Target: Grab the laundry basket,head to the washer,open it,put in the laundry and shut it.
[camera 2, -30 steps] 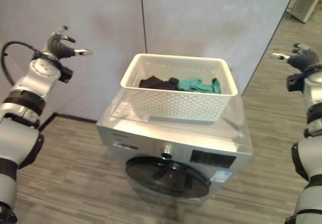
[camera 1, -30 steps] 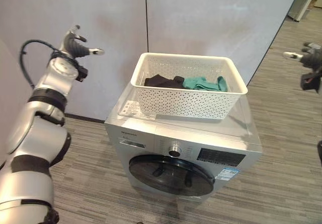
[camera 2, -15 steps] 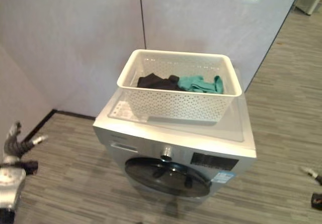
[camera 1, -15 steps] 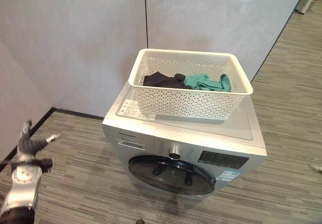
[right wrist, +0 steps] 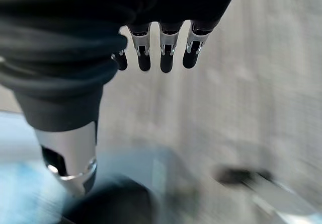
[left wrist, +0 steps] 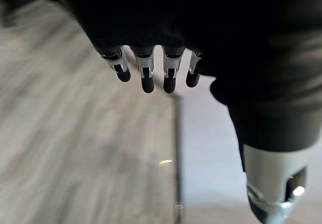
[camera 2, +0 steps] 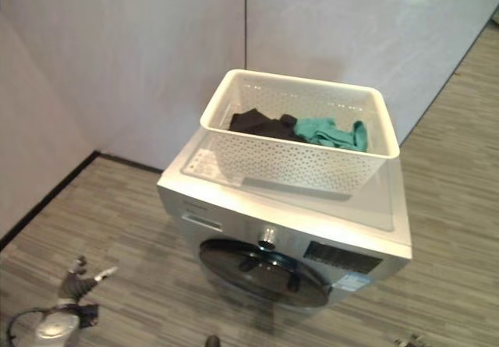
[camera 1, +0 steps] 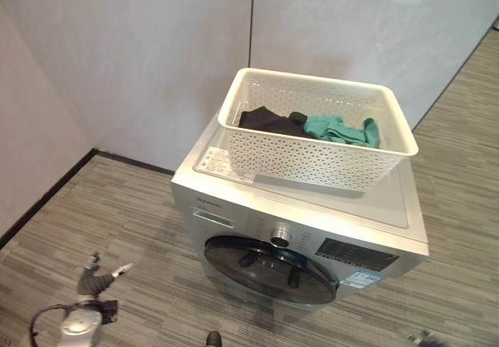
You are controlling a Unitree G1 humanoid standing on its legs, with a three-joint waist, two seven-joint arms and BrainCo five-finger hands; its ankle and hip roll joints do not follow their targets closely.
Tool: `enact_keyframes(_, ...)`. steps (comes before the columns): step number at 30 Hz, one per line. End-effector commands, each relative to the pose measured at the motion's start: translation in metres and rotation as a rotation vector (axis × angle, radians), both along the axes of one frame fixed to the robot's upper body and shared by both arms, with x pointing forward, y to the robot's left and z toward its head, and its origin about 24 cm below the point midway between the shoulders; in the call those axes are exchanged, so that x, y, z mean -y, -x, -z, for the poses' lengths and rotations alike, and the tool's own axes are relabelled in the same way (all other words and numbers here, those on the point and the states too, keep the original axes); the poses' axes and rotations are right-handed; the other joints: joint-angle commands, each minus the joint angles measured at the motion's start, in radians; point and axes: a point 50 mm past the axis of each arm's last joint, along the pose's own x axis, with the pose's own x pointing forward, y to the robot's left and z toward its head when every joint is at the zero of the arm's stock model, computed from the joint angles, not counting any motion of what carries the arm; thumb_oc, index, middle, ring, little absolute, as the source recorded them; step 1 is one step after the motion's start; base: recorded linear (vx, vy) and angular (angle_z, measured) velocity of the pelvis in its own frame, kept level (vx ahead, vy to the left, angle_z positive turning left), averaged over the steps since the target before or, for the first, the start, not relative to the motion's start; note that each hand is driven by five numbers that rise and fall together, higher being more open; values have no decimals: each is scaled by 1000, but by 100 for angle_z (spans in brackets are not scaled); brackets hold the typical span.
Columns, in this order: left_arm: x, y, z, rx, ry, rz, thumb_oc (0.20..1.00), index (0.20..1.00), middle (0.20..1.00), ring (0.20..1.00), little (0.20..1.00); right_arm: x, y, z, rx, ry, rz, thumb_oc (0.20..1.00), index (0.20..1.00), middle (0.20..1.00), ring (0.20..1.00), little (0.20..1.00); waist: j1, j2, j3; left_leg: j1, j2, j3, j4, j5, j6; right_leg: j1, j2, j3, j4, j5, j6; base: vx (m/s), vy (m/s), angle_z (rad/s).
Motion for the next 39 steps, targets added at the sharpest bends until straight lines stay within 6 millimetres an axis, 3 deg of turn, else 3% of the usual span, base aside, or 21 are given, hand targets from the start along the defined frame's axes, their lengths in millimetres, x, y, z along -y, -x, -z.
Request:
enact_keyframes(1, 15, 11, 26, -113, 122, -99, 1000, 1000, 1000, 1000, 1000, -9, -14, 4, -71, 73, -158, 1000, 1000, 1000, 1000, 1000, 31, 12, 12, 26, 76, -12, 64, -101, -31, -56, -55, -25, 9, -9, 40, 0, 0, 0)
enact_keyframes(4, 38, 47, 50, -385, 141, -4, 1000, 1000, 1000, 1000, 1000, -28, -16, 11, -110, 65, -218, 1000, 1000, 1000, 1000, 1000, 27, 25, 0, 36, 77, -18, 51, -94, -33, -46, -52, -34, 8, -18, 37, 12, 0, 4)
enact_keyframes(9, 54, 74, 61, -530, 175, 49, 1000, 1000, 1000, 1000, 1000, -47, -7, 17, -156, 42, -280, 1000, 1000, 1000, 1000, 1000, 16, 39, -21, 45, 77, -33, 28, -82, -37, -31, -51, -50, 8, -27, 32, 26, 0, 17)
enact_keyframes(19, 69, 60, 62, -519, 185, 187, 1000, 1000, 1000, 1000, 1000, -62, 18, 23, -239, -22, -271, 1000, 1000, 1000, 1000, 1000, 31, 63, -38, 36, 69, -85, 8, -66, -42, -15, -57, -105, 8, -37, 28, 12, -3, 8)
enact_keyframes(29, 73, 45, 60, -484, 183, 233, 1000, 1000, 1000, 1000, 1000, -67, 1, 23, -190, -44, -276, 1000, 1000, 1000, 1000, 1000, 55, 81, -53, 39, 70, -101, 8, -68, -44, -12, -51, -102, 8, -47, 24, 5, 1, 7)
enact_keyframes(39, 73, 50, 62, -500, 193, 219, 1000, 1000, 1000, 1000, 1000, -81, -3, 25, -165, -80, -284, 1000, 1000, 1000, 1000, 1000, 62, 85, -52, 43, 88, -108, 19, -64, -55, -3, -28, -89, 8, -64, 7, -8, -38, 2)
